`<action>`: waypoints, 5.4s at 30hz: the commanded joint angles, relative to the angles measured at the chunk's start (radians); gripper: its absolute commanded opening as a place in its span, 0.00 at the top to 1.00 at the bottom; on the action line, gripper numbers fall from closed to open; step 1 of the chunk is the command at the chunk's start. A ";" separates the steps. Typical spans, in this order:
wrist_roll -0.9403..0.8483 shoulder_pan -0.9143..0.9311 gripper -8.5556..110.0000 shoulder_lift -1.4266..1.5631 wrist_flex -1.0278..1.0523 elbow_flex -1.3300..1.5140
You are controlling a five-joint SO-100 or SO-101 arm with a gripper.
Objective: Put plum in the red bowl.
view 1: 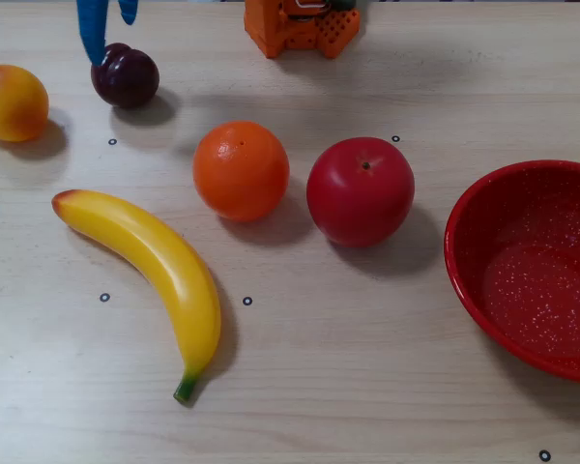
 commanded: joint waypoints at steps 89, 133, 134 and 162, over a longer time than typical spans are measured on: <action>-0.235 0.187 0.56 -0.100 -0.368 0.279; -0.267 0.118 0.93 -0.121 -0.313 0.210; -0.264 0.115 0.93 -0.121 -0.293 0.187; 0.097 -0.393 0.93 -0.276 0.295 -0.946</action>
